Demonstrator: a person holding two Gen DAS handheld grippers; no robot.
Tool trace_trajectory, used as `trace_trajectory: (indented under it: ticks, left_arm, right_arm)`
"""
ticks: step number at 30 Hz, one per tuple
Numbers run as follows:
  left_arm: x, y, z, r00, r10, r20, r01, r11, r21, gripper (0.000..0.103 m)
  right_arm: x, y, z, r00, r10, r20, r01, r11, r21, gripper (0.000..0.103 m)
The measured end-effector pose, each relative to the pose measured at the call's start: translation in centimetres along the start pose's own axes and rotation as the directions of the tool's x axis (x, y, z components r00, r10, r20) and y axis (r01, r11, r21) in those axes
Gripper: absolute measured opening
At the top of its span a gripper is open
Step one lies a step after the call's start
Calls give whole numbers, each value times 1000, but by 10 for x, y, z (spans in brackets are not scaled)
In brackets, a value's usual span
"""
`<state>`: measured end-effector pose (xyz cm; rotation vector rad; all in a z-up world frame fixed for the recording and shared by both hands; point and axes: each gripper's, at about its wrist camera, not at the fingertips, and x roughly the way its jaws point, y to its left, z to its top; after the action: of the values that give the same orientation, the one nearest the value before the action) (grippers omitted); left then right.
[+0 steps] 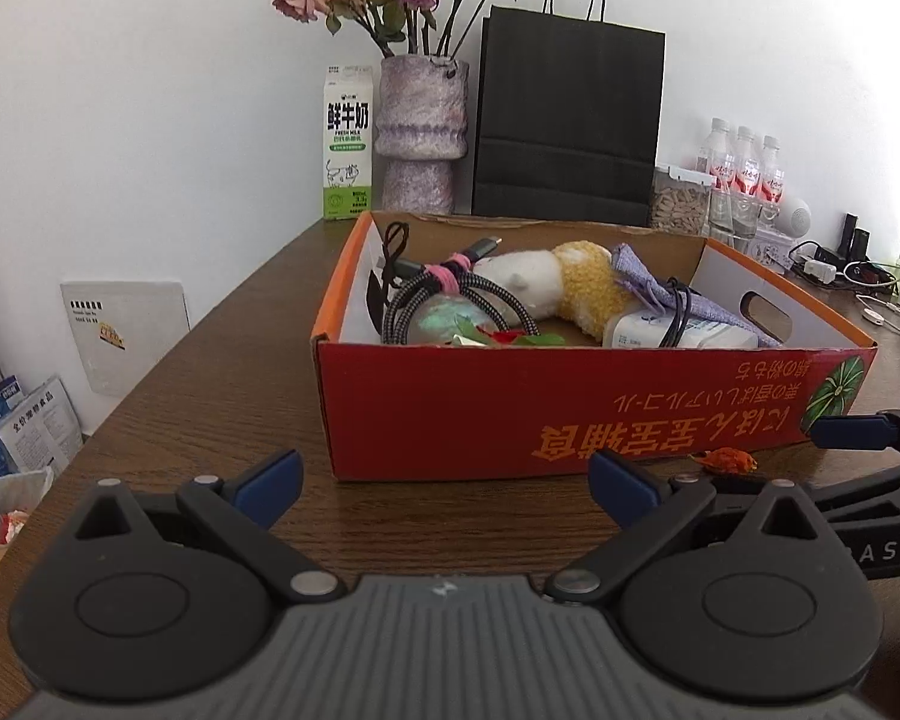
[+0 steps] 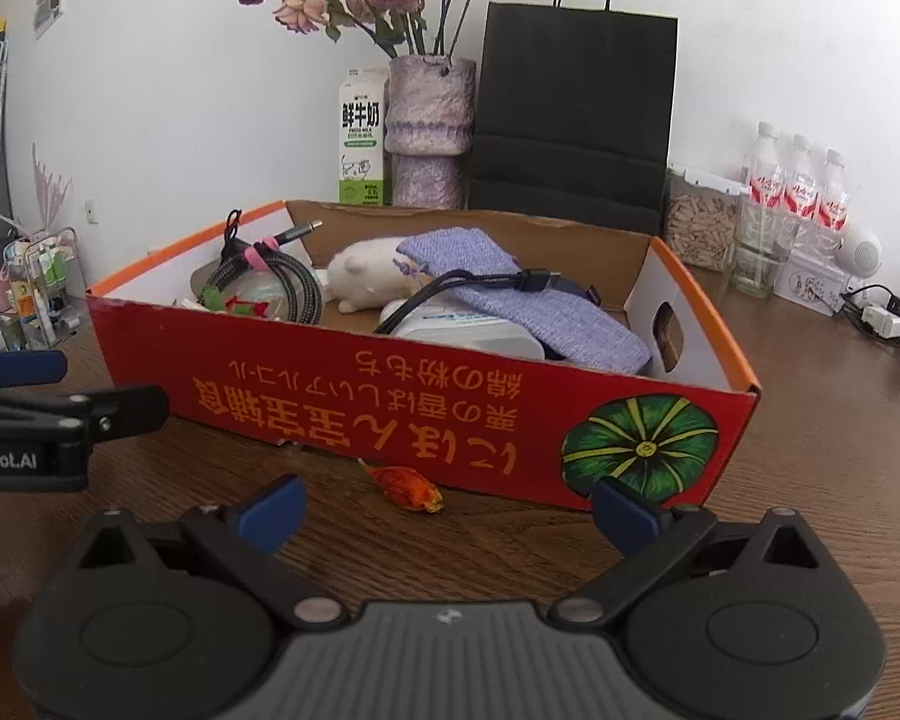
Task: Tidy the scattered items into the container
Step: 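Withdraw both tools from the box back over the table, then grasp the small orange item on the table with the right tool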
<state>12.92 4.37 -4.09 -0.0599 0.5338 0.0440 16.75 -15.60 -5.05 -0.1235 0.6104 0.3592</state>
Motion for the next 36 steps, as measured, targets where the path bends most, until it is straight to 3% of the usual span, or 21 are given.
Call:
trace_trajectory:
  ticks: [2, 6, 9, 10, 14, 28, 36]
  left_arm:
    - [4, 2, 0, 1000, -1, -27, 0, 1000, -14, 103]
    - [9, 8, -1, 998, -17, -62, 14, 999, -44, 103]
    - [11, 10, -2, 997, -16, -81, 11, 998, -65, 103]
    - [12, 11, -2, 996, -17, -85, 11, 997, -70, 103]
    - [12, 15, -3, 994, -28, -102, 18, 995, -96, 103]
    - [5, 13, -7, 994, -21, -104, 11, 996, -94, 103]
    - [-13, 0, -3, 999, -22, -30, 21, 998, -57, 103]
  right_arm:
    - [7, 1, 2, 1000, 8, -24, -8, 1000, 13, 84]
    - [13, 4, 3, 999, -2, -42, 3, 1000, 23, 74]
    - [10, 6, 4, 1000, 12, -26, -11, 1000, 17, 44]
    - [10, 6, 4, 1000, 22, -22, -21, 1000, 19, 24]
    - [4, 7, 0, 998, 57, -12, -57, 998, 13, 10]
    - [-41, 8, -17, 993, 99, 67, -99, 995, -6, 9]
    - [-64, 2, -2, 986, 91, 141, -91, 996, -11, 9]
